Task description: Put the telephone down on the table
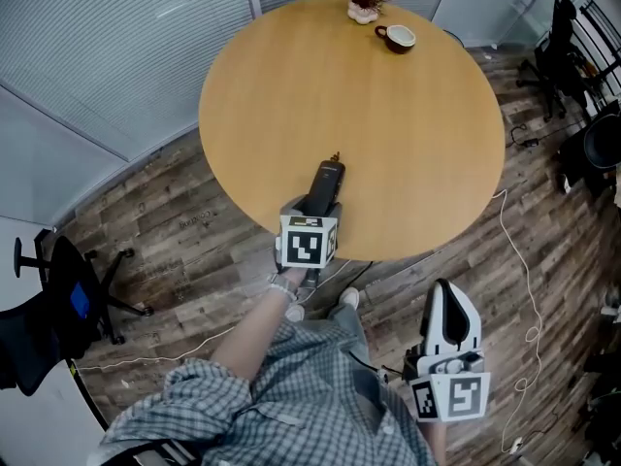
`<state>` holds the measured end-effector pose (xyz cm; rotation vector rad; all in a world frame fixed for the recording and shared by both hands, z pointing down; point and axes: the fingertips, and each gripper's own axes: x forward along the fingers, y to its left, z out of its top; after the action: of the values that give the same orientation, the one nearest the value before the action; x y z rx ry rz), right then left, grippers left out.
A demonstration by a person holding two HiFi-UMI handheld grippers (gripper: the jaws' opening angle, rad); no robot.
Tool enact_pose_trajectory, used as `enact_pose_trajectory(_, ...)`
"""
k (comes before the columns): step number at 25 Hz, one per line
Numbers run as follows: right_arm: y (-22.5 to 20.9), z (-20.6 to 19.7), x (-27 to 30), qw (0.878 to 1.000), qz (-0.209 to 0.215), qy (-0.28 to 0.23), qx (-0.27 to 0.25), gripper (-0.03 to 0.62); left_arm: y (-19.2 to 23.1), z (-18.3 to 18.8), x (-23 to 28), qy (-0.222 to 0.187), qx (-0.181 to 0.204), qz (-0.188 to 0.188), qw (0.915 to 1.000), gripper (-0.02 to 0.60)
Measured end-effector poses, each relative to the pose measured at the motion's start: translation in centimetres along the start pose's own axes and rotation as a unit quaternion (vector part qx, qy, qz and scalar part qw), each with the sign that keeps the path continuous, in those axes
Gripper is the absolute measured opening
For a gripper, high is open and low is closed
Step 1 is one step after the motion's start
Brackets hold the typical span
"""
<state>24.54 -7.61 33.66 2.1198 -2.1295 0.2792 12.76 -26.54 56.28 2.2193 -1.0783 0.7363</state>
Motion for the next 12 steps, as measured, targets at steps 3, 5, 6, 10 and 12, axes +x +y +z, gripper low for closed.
enact_pose_trajectory(3,-0.5,-0.2,0.5,1.000,0.002,0.007,0.000,0.009,-0.2,-1.0,1.4,0.016,0.001,0.011,0.9998,0.279)
enact_pose_trajectory(5,-0.7,-0.3,0.8,1.000,0.004,0.009,-0.001,0.009,-0.2,-1.6,2.1,0.024,0.007,0.019,0.9995,0.279)
enact_pose_trajectory(6,-0.8,-0.4,0.8,1.000,0.005,0.010,-0.001,0.010,-0.3,-2.0,2.5,0.028,0.011,0.024,0.9993,0.279)
enact_pose_trajectory(10,-1.0,-0.5,1.2,1.000,0.006,0.014,-0.002,0.009,-0.3,-3.3,3.4,0.039,0.051,0.045,0.9969,0.279)
enact_pose_trajectory(12,-1.1,-0.6,1.2,1.000,0.007,0.017,-0.002,0.009,-0.2,-3.8,3.8,0.045,0.066,0.054,0.9953,0.279)
